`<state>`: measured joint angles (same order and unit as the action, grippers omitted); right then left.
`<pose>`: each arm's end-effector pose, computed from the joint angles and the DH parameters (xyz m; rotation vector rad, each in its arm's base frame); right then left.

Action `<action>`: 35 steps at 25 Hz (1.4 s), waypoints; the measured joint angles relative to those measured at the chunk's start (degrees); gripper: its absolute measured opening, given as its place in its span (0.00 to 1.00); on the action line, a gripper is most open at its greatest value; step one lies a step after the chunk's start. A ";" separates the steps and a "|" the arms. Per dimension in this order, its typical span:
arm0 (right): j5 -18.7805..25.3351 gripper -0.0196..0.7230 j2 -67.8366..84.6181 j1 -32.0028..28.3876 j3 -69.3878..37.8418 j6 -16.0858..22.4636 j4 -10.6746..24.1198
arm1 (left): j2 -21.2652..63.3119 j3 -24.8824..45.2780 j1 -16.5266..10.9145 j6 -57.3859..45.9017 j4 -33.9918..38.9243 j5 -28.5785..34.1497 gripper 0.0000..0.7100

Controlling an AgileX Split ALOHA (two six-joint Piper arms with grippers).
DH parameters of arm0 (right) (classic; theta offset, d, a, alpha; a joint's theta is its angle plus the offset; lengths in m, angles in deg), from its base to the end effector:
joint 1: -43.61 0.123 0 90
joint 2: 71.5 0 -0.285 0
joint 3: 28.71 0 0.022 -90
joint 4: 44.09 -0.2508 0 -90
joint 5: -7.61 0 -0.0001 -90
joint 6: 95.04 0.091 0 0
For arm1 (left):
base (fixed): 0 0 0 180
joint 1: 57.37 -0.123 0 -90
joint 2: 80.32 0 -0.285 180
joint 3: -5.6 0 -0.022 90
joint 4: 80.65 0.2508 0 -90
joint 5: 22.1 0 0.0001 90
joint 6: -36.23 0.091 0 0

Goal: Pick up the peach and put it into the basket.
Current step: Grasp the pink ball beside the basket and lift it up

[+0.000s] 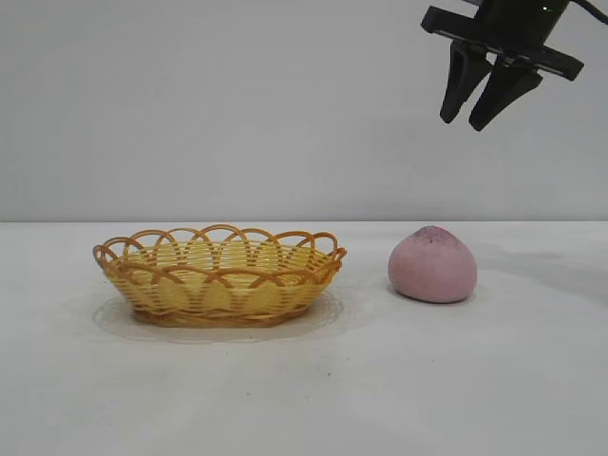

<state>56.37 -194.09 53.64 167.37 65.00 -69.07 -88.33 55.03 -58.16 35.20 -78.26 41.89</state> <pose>0.4283 0.1051 0.2364 -0.4024 2.6161 0.4706 -0.0052 0.0033 0.2688 -0.0365 2.1186 0.0481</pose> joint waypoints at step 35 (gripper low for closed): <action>14.54 0.03 -5.73 10.45 0.87 -0.84 7.63 | 1.21 0.11 0.00 0.21 0.00 0.15 0.62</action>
<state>70.91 -199.82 64.10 168.24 64.16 -61.44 -87.12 55.14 -58.16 35.41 -78.26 42.04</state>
